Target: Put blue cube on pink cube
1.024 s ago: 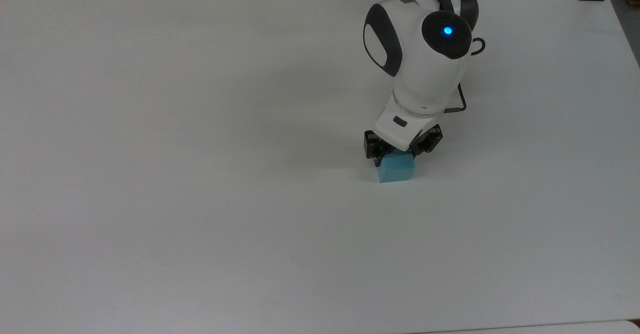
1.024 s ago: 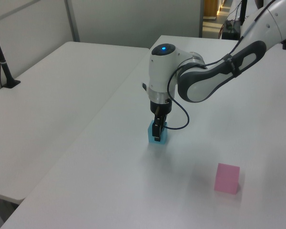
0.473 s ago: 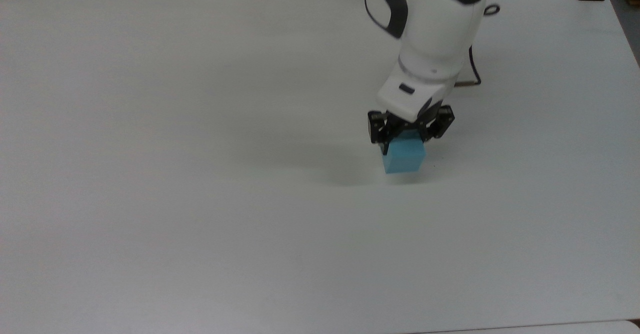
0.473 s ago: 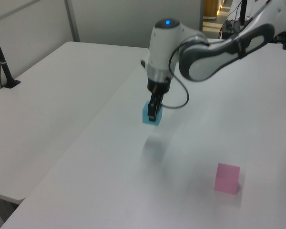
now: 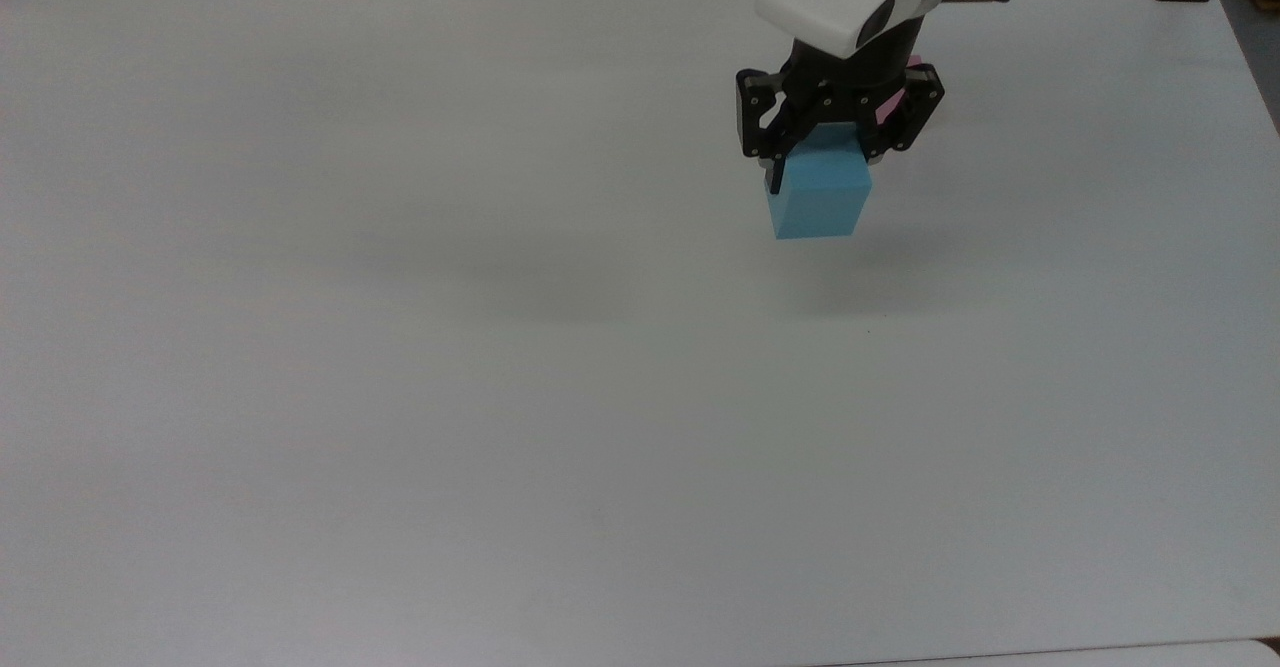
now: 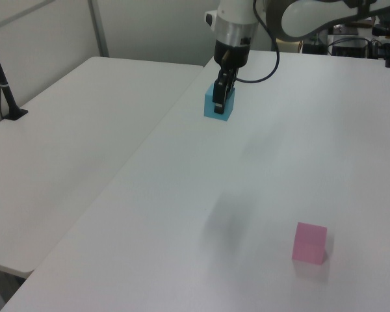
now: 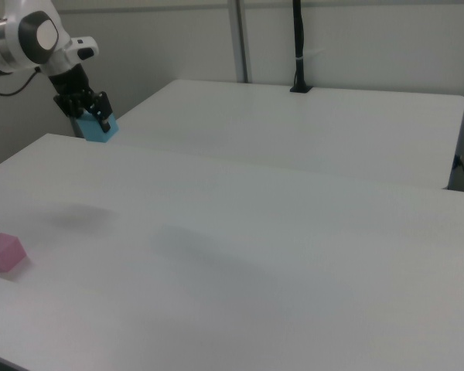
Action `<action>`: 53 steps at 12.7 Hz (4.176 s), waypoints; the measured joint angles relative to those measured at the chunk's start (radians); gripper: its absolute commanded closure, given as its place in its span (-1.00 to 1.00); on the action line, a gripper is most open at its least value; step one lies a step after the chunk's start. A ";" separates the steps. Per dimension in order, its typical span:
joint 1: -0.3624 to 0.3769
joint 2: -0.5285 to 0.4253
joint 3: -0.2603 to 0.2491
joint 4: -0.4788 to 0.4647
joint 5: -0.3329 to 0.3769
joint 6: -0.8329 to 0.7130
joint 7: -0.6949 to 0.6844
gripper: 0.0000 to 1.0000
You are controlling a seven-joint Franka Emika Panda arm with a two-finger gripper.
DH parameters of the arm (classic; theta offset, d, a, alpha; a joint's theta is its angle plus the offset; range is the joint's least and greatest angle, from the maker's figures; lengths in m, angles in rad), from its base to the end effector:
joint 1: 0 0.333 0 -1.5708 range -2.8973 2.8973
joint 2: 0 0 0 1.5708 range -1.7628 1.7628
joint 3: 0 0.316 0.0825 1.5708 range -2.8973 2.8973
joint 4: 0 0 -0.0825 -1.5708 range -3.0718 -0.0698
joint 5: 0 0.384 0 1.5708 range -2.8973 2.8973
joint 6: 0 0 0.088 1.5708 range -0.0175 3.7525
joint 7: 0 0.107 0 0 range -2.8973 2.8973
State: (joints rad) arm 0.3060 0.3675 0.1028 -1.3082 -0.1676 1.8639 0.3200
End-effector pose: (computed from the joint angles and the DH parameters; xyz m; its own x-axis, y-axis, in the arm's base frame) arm 0.6407 0.2496 0.5531 0.9691 0.1158 0.2177 0.1041 -0.9925 0.0642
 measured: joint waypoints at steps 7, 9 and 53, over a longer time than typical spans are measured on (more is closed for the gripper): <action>0.051 -0.228 0.132 -0.262 0.041 -0.031 0.112 0.67; 0.073 -0.311 0.174 -0.347 0.047 -0.052 0.170 0.67; 0.141 -0.406 0.161 -0.313 0.041 -0.270 0.292 -1.00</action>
State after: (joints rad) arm 0.4468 -0.0384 0.2642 -1.6211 -0.1268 1.5936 0.6124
